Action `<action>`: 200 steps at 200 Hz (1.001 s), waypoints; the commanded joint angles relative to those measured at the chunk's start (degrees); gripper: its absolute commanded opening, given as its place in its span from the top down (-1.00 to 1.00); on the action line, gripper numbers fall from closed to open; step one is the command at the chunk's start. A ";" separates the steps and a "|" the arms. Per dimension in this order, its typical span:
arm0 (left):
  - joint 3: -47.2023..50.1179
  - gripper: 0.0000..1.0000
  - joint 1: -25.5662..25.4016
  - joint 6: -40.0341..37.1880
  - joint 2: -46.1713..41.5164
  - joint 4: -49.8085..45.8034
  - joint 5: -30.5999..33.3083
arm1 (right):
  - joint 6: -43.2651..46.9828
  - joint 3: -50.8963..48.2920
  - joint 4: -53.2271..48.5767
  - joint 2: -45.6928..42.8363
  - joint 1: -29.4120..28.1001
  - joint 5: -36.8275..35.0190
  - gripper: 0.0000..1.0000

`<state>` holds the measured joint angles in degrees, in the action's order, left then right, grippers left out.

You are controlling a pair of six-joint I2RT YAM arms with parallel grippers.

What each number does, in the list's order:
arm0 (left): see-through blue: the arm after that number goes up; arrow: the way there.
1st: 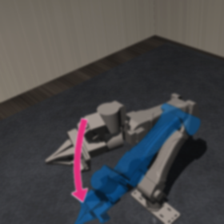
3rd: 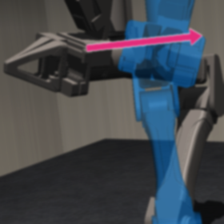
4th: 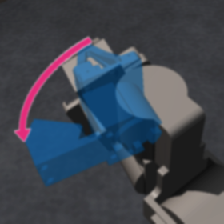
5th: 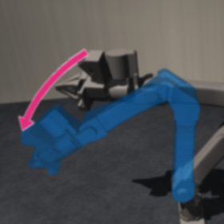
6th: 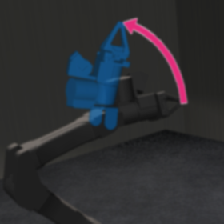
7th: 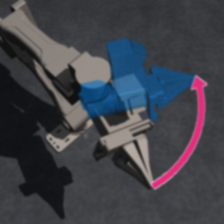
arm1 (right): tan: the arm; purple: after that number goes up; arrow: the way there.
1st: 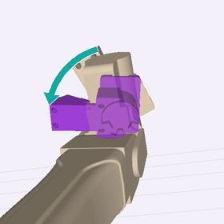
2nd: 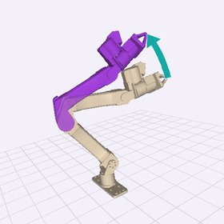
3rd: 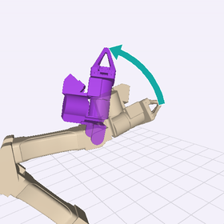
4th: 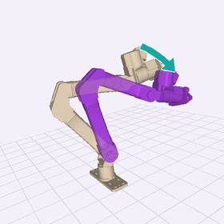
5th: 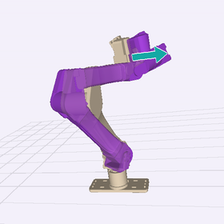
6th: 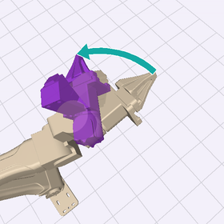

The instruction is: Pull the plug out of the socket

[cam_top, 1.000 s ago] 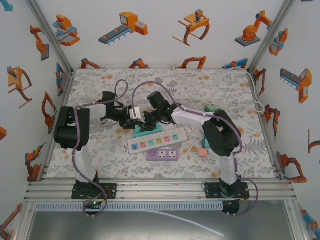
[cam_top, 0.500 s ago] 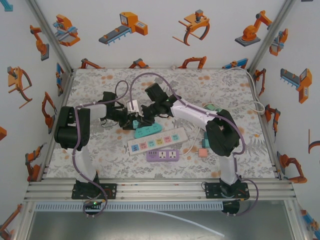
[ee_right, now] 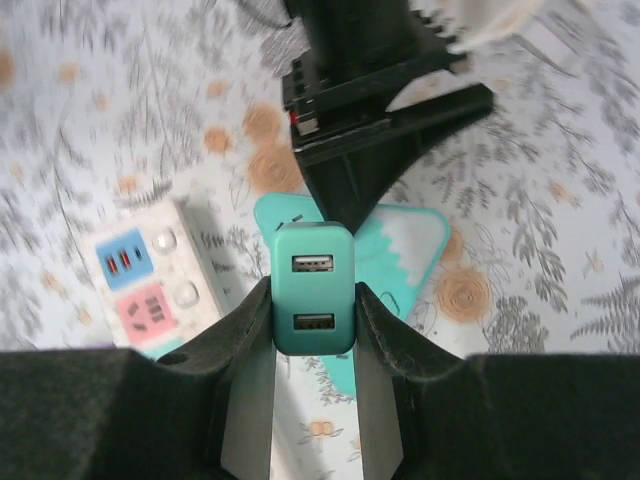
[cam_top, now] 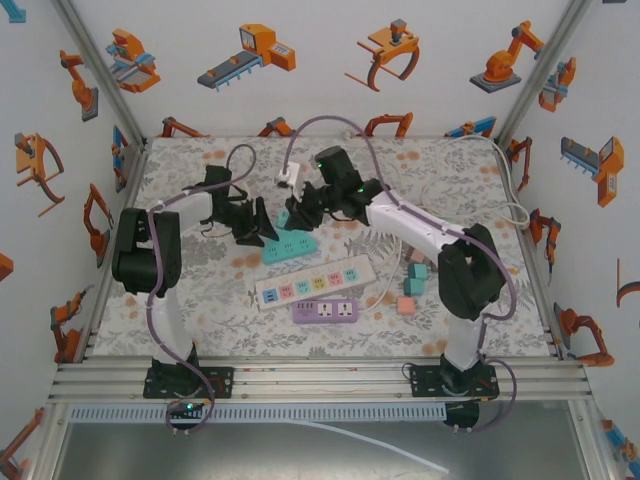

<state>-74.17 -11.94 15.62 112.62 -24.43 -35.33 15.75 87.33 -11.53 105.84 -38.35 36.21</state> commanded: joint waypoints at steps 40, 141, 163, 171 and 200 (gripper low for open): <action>-5.87 -0.23 -2.30 -2.56 -10.77 0.00 -1.64 | -42.60 -9.57 6.19 -11.33 10.24 -5.98 0.95; 6.39 -0.81 -23.77 -10.64 -32.63 15.55 -3.49 | -56.91 -41.10 -9.60 -41.10 38.54 -11.48 0.86; 6.87 -0.95 -27.07 -9.85 -32.82 17.02 -2.44 | -54.37 -45.99 -14.61 -46.82 48.51 -11.29 0.82; 6.91 -0.94 -27.76 -9.95 -32.53 16.96 -2.33 | -53.61 -47.34 -15.84 -48.15 51.88 -11.34 0.80; 6.75 -0.94 -28.27 -10.47 -31.97 16.67 -2.26 | -52.66 -50.87 -18.62 -49.06 60.23 -13.73 0.77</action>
<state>-67.37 -40.12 7.31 81.19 -9.74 -38.13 -38.52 39.24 -25.10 57.30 16.60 24.23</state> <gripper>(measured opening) 0.973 0.323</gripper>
